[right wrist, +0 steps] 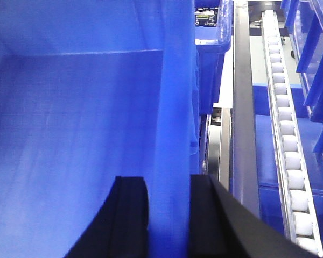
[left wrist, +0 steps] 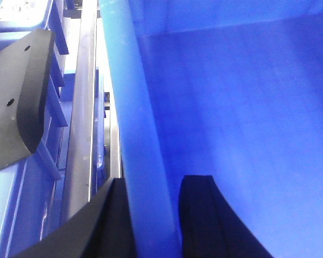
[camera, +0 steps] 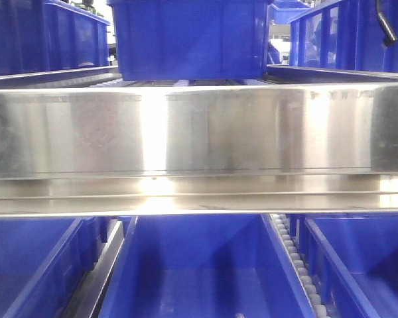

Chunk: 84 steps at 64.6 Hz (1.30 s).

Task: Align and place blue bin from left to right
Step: 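Lift the blue bin off the upper shelf with both grippers, then back the base away from the rack holding the bin in both grippers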

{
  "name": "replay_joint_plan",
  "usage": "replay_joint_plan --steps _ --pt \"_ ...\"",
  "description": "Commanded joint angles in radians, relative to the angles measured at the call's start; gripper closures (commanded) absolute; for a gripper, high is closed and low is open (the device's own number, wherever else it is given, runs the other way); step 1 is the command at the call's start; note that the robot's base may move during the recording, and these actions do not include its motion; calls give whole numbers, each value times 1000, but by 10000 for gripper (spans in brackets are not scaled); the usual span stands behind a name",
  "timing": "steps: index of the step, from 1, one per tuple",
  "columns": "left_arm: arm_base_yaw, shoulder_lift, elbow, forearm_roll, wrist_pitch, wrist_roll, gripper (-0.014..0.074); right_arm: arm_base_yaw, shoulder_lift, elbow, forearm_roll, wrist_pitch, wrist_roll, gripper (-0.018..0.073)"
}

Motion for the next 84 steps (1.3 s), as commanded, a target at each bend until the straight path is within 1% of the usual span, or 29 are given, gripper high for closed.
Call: replay_joint_plan --steps 1,84 --pt "-4 -20 -17 22 -57 17 613 -4 -21 -22 -50 -124 -23 637" --pt "-4 -20 -17 22 -57 17 613 -4 -21 -22 -50 -124 -23 637"
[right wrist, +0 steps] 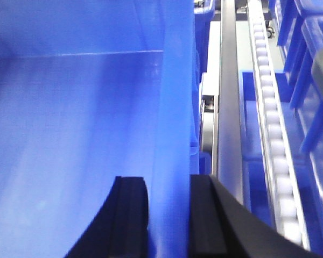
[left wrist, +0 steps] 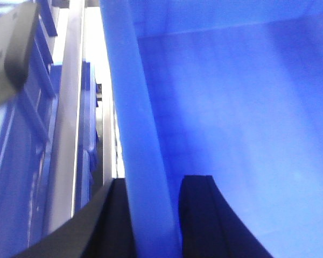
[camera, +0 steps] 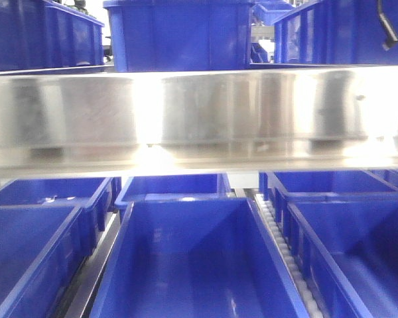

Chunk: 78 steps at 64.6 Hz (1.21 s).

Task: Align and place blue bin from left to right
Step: 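Back the base away from the rack holding the bin in both grippers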

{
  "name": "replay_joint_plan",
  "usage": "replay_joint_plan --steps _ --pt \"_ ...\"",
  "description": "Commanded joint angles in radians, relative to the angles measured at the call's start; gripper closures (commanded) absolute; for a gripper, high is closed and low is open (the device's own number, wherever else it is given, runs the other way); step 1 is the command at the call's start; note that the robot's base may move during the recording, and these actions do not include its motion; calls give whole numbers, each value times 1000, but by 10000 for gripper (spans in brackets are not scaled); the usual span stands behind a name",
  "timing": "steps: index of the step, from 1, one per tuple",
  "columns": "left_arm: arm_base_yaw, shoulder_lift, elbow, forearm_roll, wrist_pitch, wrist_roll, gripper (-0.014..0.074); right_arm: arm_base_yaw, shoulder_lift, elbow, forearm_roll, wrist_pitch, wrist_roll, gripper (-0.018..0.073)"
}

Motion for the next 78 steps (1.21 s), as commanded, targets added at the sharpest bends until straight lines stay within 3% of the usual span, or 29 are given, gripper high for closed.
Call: replay_joint_plan --steps 1,78 --pt "-4 -23 -17 22 -55 17 613 -4 -21 -22 -48 -124 -21 637" --pt "-4 -23 -17 22 -55 17 613 -4 -21 -22 -48 -124 -21 637"
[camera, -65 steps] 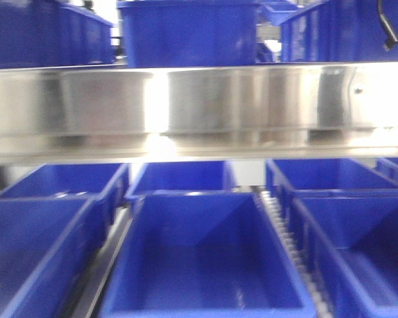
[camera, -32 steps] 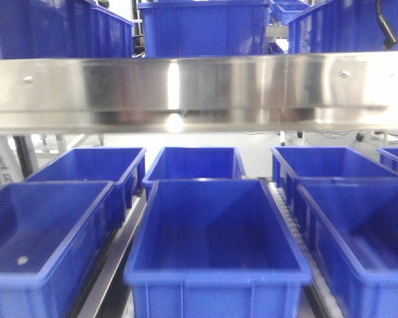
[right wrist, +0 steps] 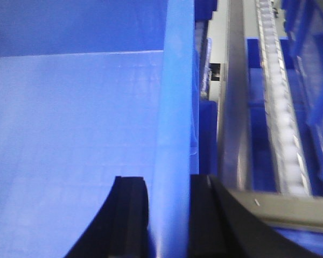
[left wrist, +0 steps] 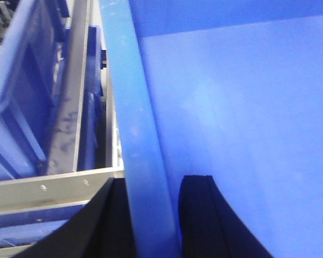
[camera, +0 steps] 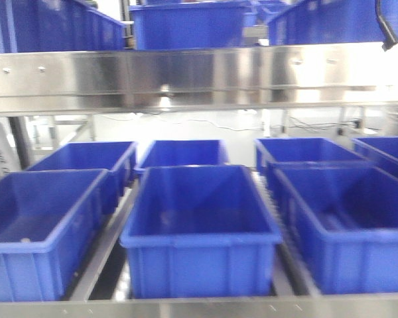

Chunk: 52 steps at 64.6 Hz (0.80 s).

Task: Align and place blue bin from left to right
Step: 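Back the base away from the rack holding the bin in both grippers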

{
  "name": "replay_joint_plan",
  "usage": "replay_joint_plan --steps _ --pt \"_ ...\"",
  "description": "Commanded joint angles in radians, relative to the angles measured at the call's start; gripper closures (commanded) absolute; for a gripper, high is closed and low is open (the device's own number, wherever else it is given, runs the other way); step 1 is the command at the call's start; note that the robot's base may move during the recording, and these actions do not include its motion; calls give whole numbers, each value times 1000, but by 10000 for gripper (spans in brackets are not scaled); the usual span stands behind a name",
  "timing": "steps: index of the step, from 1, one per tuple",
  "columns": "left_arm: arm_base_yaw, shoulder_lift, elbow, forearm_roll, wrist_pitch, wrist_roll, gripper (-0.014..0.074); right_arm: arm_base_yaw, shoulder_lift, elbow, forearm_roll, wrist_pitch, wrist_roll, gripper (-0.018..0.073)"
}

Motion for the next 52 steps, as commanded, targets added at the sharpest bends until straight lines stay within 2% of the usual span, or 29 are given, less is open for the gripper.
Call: replay_joint_plan --steps 1,52 --pt "-4 -24 -17 20 -55 17 613 -4 -23 -22 -48 -124 -21 637" --pt "-4 -24 -17 20 -55 17 613 -4 -23 -22 -48 -124 -21 637"
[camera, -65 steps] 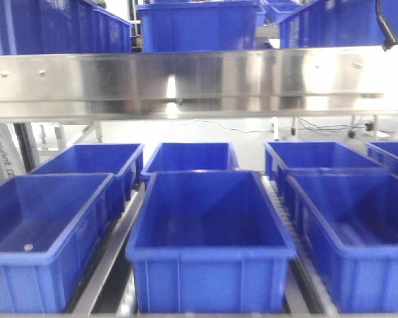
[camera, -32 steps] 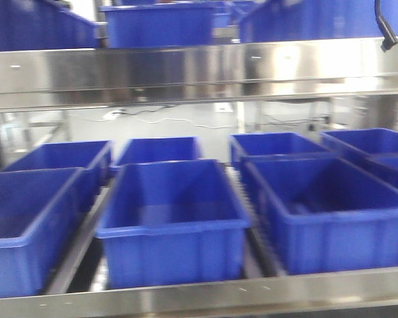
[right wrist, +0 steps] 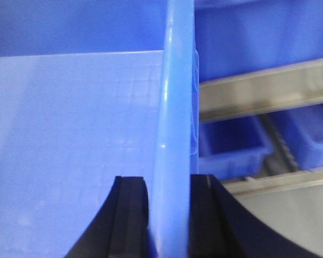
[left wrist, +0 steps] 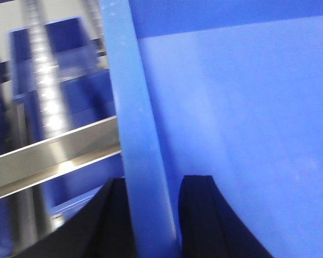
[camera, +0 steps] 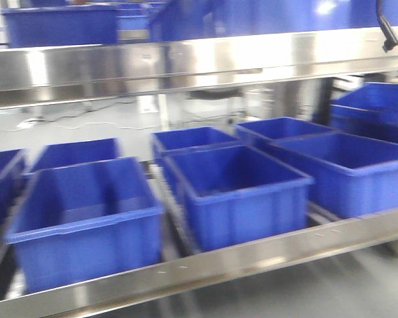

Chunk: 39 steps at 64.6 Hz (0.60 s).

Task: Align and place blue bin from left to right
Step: 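Back the base away from the rack holding the bin in both grippers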

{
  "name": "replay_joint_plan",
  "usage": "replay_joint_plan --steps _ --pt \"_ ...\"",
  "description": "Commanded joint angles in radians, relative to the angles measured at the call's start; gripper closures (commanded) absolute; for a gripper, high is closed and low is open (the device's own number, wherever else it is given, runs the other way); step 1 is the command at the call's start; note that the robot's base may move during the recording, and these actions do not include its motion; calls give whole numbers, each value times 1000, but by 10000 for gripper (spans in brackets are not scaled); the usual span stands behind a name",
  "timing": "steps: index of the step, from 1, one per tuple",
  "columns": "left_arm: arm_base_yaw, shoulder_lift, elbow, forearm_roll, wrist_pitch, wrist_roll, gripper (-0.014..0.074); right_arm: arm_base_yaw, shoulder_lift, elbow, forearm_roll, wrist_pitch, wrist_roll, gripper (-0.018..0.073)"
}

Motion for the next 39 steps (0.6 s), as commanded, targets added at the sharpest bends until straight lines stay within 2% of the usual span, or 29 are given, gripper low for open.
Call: replay_joint_plan --steps 1,39 --pt "-4 -24 -17 20 -59 17 613 -4 -23 -22 -51 -132 -23 637" --pt "-4 -24 -17 22 -59 17 613 -4 -23 -22 -51 -132 -23 637"
